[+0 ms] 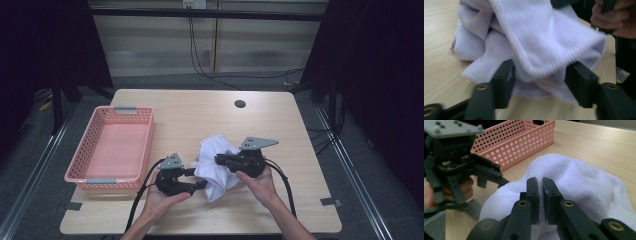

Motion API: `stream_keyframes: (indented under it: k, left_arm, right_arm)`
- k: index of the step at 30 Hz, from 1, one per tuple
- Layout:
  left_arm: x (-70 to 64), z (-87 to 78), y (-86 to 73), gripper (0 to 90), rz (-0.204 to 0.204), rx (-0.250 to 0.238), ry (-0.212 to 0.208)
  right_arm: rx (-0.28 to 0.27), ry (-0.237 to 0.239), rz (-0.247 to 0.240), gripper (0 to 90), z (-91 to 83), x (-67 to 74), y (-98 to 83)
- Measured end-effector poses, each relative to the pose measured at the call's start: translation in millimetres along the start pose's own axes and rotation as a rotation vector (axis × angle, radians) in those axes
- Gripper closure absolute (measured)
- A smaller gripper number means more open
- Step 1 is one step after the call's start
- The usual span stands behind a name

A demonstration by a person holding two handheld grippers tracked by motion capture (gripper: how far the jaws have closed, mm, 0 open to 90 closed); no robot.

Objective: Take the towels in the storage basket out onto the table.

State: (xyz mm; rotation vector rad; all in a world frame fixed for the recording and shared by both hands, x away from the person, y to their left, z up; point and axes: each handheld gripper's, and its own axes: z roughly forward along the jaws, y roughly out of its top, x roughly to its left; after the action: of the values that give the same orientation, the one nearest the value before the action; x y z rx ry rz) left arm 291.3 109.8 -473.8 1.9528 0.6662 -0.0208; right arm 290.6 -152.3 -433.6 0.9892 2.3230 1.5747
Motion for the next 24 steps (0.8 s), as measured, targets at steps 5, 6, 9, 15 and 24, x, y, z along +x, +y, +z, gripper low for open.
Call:
stream_keyframes:
  k: [5,6,9,15,24]
  left_arm:
    - [5.0,-3.0,-0.4,87.4,0.030,-0.033,0.015]
    - [5.3,-3.9,0.0,87.9,0.021,-0.037,0.013]
    - [4.9,-10.4,3.0,88.4,0.018,-0.058,0.024]
    - [13.7,-35.0,6.4,88.5,-0.022,-0.124,0.076]
    - [16.8,-72.4,27.8,88.6,0.005,-0.215,0.146]
  right_arm:
    - [-0.006,0.015,0.003,82.7,-1.4,1.6,-1.5]
    - [-0.009,0.015,0.006,82.7,-3.2,0.8,-1.6]
    - [-0.027,0.005,0.011,83.2,-9.0,-1.8,-0.2]
    - [-0.064,-0.085,0.007,87.3,-33.3,-11.9,4.4]
    - [-0.108,-0.241,0.032,87.9,-82.8,-42.5,2.9]
